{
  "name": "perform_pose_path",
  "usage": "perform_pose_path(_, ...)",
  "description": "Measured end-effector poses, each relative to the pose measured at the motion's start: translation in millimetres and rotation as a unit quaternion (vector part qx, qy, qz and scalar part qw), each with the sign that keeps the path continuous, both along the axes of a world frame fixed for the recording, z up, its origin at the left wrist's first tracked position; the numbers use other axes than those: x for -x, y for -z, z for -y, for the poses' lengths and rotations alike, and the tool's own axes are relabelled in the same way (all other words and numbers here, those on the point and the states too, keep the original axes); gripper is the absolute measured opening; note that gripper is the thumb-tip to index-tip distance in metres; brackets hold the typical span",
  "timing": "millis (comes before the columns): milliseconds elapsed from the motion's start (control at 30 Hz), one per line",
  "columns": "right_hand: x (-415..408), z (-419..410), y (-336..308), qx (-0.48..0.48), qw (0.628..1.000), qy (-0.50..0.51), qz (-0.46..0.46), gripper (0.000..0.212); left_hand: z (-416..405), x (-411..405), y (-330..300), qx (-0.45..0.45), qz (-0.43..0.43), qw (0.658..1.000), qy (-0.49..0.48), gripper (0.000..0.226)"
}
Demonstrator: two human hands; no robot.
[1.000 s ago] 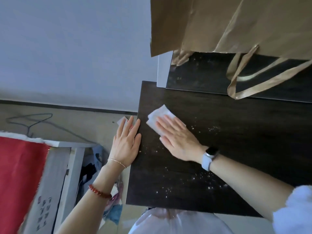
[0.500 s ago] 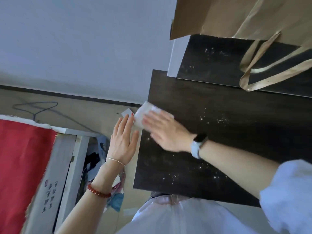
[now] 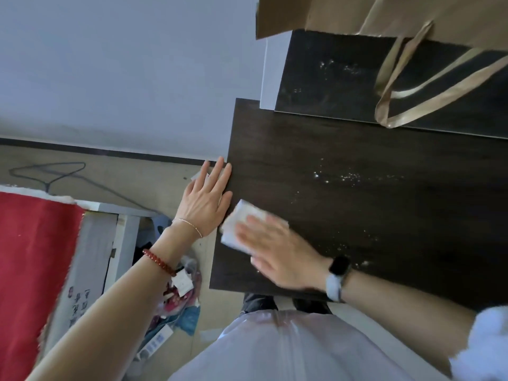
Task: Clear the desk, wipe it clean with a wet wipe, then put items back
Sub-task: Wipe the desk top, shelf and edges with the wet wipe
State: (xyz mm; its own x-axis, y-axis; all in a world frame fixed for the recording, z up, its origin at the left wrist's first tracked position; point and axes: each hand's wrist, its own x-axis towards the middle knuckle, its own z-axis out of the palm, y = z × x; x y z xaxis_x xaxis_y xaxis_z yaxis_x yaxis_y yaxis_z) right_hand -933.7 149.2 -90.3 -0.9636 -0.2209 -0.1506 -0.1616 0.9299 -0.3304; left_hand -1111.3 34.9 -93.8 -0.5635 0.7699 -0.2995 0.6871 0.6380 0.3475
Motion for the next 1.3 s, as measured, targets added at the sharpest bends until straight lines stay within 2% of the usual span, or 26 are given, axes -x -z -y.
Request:
perform_pose_path(67, -27.1, -1.5, -0.4, 0.005, 0.997, -0.071, 0.004, 0.052, -0.9, -3.5, 0.6, 0.0, -0.01, 1.0, -0.001, 0.068)
perform_pose_path(100, -29.8, -17.6, 0.5, -0.005, 0.998, -0.069, 0.002, 0.051, -2.7, -6.7, -0.8, -0.002, -0.018, 1.0, -0.007, 0.065)
perform_pose_path(167, -25.6, -57.7, 1.9, -0.018, 0.999, 0.036, -0.001, 0.05, -8.9, -13.0, -3.2, 0.011, -0.038, 0.999, -0.027, 0.056)
perform_pose_path(233, -31.2, -97.2, 3.3, -0.018, 0.974, 0.226, -0.005, 0.051, -18.8, -20.1, -5.6, 0.025, -0.05, 0.997, -0.052, 0.054)
perform_pose_path(300, -50.7, -129.0, 4.2, -0.024, 0.915, 0.402, -0.008, 0.056, -31.8, -28.0, -7.6, 0.017, -0.049, 0.997, -0.065, 0.055)
perform_pose_path(367, -63.6, -139.7, 1.8, -0.033, 0.832, 0.554, 0.013, 0.054, -41.4, -37.6, -5.0, 0.001, -0.044, 0.997, -0.065, 0.055)
perform_pose_path(433, -49.8, -129.9, 1.7, -0.034, 0.763, 0.645, 0.035, 0.049, -47.5, -44.9, -1.1, -0.015, -0.054, 0.996, -0.072, 0.057)
perform_pose_path(467, -33.6, -120.4, 1.9, -0.028, 0.762, 0.646, 0.028, 0.05, -49.2, -46.3, 0.3, -0.018, -0.06, 0.995, -0.077, 0.059)
perform_pose_path(500, -14.5, -107.0, 4.2, -0.016, 0.786, 0.618, 0.008, 0.05, -48.8, -46.4, 1.7, -0.017, -0.065, 0.994, -0.08, 0.061)
perform_pose_path(600, 32.2, -59.7, 6.6, 0.028, 0.902, 0.429, -0.03, 0.062, -48.9, -45.9, 4.4, -0.018, -0.07, 0.994, -0.081, 0.064)
perform_pose_path(633, 36.1, -51.6, 3.5, 0.036, 0.926, 0.374, -0.018, 0.065, -49.4, -45.8, 5.2, -0.02, -0.072, 0.994, -0.083, 0.065)
perform_pose_path(667, 33.9, -52.1, -0.6, 0.042, 0.938, 0.344, -0.005, 0.067, -49.0, -46.1, 5.5, -0.017, -0.075, 0.993, -0.086, 0.065)
perform_pose_path(733, 11.1, -80.0, -0.2, 0.033, 0.93, 0.367, 0.003, 0.068, -49.5, -47.5, 5.6, -0.006, -0.078, 0.993, -0.09, 0.067)
perform_pose_path(800, -24.9, -117.8, 4.0, -0.006, 0.882, 0.471, -0.003, 0.064, -49.1, -48.7, 3.6, -0.004, -0.075, 0.993, -0.093, 0.068)
perform_pose_path(867, -58.5, -155.9, 3.5, -0.036, 0.802, 0.596, 0.021, 0.056, -48.6, -48.6, 3.1, -0.005, -0.075, 0.993, -0.095, 0.068)
perform_pose_path(933, -64.7, -179.2, -0.5, -0.024, 0.718, 0.692, 0.073, 0.049, -48.9, -48.6, 2.3, -0.001, -0.073, 0.993, -0.098, 0.067)
perform_pose_path(967, -56.0, -182.3, -0.8, -0.022, 0.695, 0.715, 0.073, 0.049, -48.7, -48.7, 2.3, 0.001, -0.07, 0.993, -0.099, 0.067)
perform_pose_path(1000, -42.0, -179.3, -1.0, -0.026, 0.7, 0.712, 0.053, 0.05, -48.8, -48.7, 1.8, 0.002, -0.068, 0.993, -0.101, 0.068)
perform_pose_path(1033, -25.0, -169.5, 0.7, -0.028, 0.732, 0.681, 0.023, 0.053, -48.6, -48.7, 1.3, 0.004, -0.068, 0.993, -0.101, 0.067)
perform_pose_path(1100, 8.4, -127.3, 5.2, -0.028, 0.834, 0.55, -0.023, 0.054, -49.2, -48.8, 1.4, 0.005, -0.07, 0.993, -0.095, 0.067)
perform_pose_path(1167, 18.2, -76.4, 9.8, -0.003, 0.91, 0.413, -0.041, 0.05, -49.5, -49.6, 2.0, 0.007, -0.071, 0.993, -0.094, 0.065)
perform_pose_path(1233, 0.9, -52.9, 2.0, 0.021, 0.937, 0.35, -0.007, 0.051, -49.5, -50.8, 2.5, 0.01, -0.07, 0.993, -0.099, 0.06)
perform_pose_path(1300, -37.0, -61.8, 0.2, 0.01, 0.924, 0.382, 0.003, 0.053, -51.1, -52.0, 2.3, 0.018, -0.066, 0.992, -0.104, 0.055)
